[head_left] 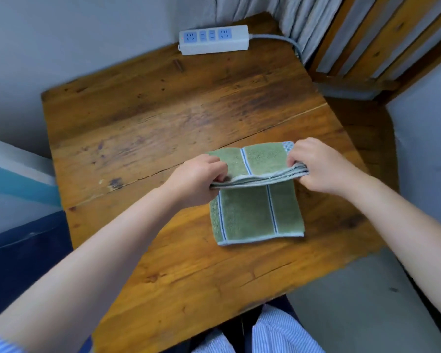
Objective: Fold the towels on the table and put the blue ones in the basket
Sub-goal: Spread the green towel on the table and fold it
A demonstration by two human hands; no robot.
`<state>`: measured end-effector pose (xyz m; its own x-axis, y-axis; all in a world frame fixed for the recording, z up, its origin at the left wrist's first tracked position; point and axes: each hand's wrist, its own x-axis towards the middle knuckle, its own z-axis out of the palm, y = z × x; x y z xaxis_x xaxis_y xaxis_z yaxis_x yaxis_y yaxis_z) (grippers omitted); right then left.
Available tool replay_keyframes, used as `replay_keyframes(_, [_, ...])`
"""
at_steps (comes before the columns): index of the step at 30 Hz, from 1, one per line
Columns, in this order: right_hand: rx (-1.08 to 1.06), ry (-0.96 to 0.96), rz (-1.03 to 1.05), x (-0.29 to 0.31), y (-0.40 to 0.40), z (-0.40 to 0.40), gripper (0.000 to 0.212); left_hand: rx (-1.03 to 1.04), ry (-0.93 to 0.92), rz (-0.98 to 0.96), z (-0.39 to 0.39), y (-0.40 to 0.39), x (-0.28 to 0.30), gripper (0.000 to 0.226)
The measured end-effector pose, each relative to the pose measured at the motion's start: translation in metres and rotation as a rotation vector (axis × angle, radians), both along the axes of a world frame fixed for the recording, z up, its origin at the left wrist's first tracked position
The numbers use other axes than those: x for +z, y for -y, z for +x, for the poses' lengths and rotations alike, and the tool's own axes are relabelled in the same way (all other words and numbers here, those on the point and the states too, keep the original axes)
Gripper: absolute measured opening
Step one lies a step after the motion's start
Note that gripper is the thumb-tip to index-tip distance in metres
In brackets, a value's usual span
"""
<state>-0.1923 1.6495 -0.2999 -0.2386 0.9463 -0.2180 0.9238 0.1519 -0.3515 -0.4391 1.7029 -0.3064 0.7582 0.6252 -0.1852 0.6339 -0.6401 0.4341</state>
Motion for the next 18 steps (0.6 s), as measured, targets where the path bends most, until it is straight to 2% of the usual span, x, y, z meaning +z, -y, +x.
replay_keyframes(3, [0.002, 0.041, 0.016, -0.003, 0.033, -0.004, 0.025, -0.081, -0.01, -0.004, -0.002, 0.029, -0.004, 0.011])
replay_keyframes(5, [-0.005, 0.059, 0.024, -0.009, 0.052, -0.007, 0.026, -0.135, -0.07, 0.021, -0.002, 0.044, -0.011, 0.014])
replay_keyframes(7, [-0.025, 0.087, 0.024, -0.016, 0.069, -0.012, 0.027, -0.178, -0.138, 0.056, -0.002, 0.057, -0.019, 0.008])
replay_keyframes(10, [-0.05, 0.096, 0.017, -0.033, 0.091, -0.016, 0.029, -0.225, -0.204, 0.07, -0.003, 0.072, -0.037, 0.018])
replay_keyframes(18, [-0.1, 0.111, 0.048, -0.07, 0.122, -0.029, 0.024, -0.253, -0.401, 0.091, -0.007, 0.093, -0.077, 0.029])
